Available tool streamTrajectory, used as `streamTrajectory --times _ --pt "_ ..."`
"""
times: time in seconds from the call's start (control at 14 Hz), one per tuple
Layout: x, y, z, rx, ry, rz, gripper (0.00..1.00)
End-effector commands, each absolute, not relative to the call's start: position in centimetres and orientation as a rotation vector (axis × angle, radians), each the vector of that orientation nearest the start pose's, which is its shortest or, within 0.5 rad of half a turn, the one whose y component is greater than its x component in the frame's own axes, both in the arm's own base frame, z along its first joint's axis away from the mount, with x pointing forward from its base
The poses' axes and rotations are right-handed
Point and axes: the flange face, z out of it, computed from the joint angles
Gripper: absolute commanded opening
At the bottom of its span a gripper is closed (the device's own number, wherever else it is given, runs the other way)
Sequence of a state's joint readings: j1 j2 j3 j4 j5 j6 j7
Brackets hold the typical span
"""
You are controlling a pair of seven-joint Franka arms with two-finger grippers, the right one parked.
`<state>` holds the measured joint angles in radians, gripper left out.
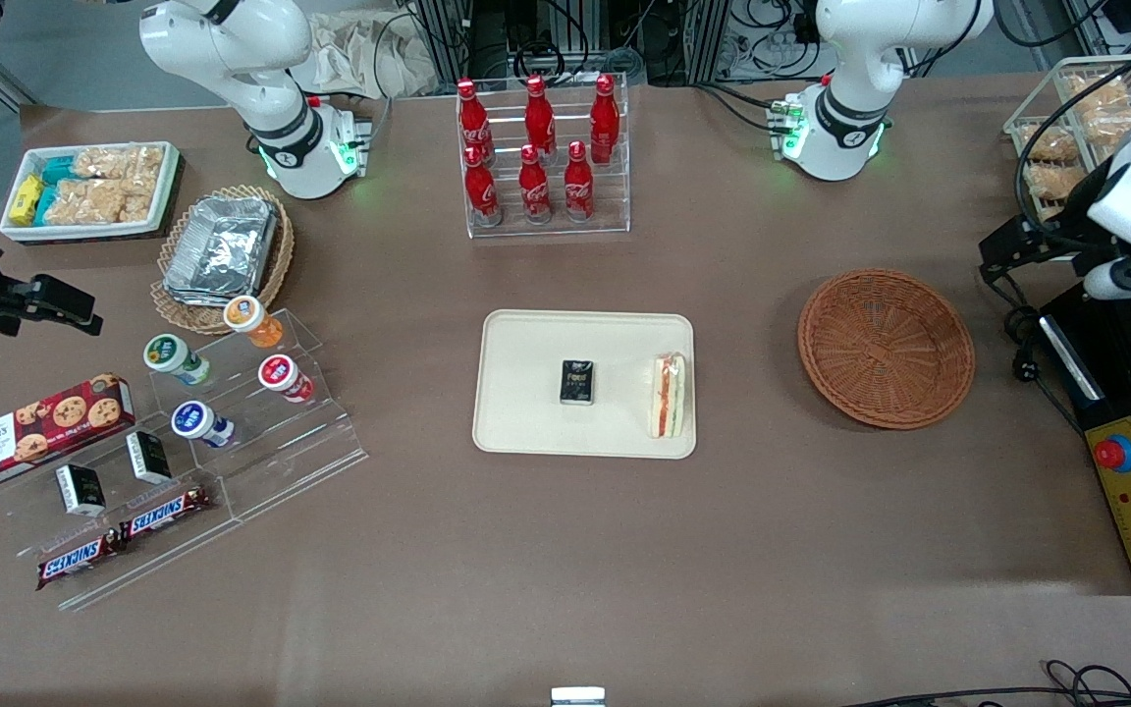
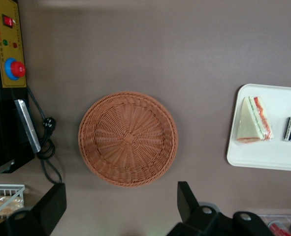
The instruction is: Place sandwich from basket to tray
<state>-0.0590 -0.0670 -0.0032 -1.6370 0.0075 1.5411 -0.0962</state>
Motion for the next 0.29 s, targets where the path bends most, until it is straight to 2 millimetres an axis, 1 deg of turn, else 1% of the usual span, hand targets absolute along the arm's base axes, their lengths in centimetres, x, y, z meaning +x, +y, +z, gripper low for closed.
streamTrajectory --times 0.0,0.21 --pt "52.18 -3.67 63.0 -3.136 -0.015 0.067 1.0" --pt "52.49 -4.02 63.05 -3.144 -0.007 0.061 1.0"
